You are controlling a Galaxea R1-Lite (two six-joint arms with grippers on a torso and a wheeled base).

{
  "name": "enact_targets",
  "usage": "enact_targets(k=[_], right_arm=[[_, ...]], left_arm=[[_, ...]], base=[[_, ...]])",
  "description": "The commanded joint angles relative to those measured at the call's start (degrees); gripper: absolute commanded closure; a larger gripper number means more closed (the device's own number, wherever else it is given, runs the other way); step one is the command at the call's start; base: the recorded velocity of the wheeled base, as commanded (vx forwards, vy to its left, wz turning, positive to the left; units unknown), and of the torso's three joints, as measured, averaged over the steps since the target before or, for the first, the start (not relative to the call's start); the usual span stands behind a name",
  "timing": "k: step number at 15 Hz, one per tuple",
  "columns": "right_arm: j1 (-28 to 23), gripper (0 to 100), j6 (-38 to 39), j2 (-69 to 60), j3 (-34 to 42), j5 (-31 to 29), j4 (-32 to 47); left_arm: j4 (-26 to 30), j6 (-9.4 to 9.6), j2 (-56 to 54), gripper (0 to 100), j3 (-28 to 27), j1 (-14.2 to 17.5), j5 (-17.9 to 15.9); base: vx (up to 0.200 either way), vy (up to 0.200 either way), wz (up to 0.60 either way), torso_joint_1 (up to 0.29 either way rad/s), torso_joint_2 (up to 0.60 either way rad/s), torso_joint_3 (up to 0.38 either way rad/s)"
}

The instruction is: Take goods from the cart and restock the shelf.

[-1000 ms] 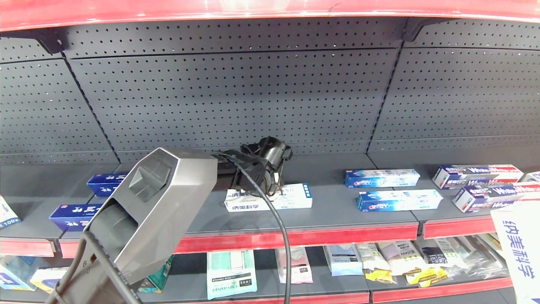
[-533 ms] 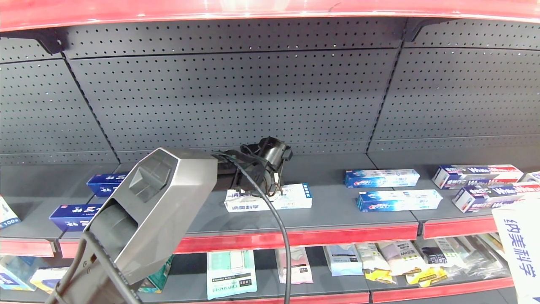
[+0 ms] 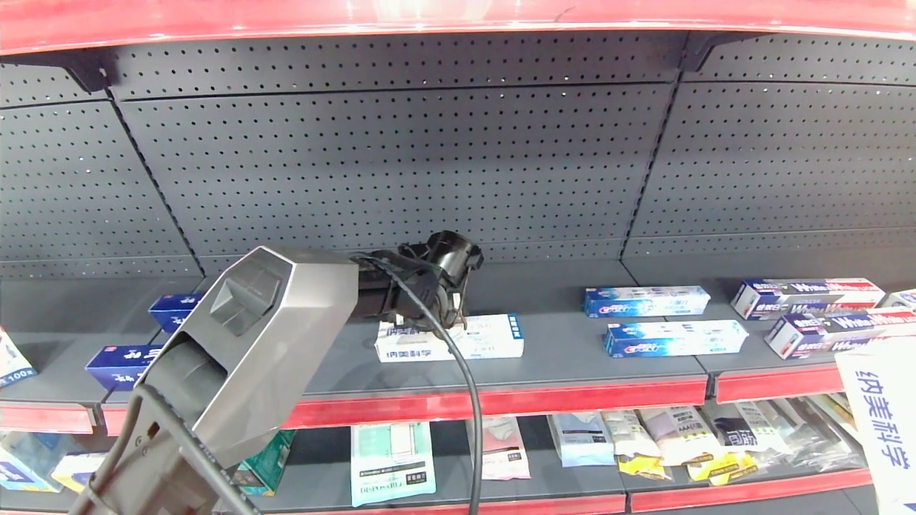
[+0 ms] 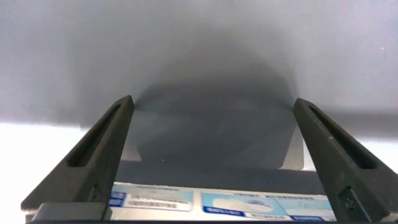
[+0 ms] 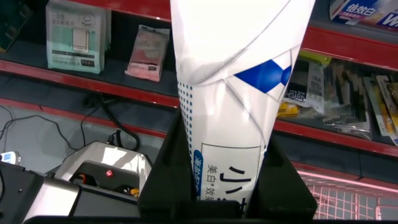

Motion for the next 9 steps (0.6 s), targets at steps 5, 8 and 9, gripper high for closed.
enact_targets(k=[5, 8, 9], right_arm=[[0.0, 100, -0.1, 0.2, 0.4, 0.0, 0.0], [0.0, 100, -0.4, 0.4, 0.4, 0.0, 0.0], [0.0, 100, -0.4, 0.4, 0.4, 0.0, 0.0]], left_arm=[[5.7, 0.12, -1.2, 0, 0.0, 1.6, -0.4], [5.6, -0.93, -1.2, 0, 0.0, 1.8, -0.5], [5.5, -1.11, -1.2, 0, 0.0, 1.8, -0.5]], base=[[0.000, 0.000, 0.00, 0.000, 0.00, 0.000], [0.000, 0.000, 0.00, 0.000, 0.00, 0.000], [0.000, 0.000, 0.00, 0.000, 0.00, 0.000]])
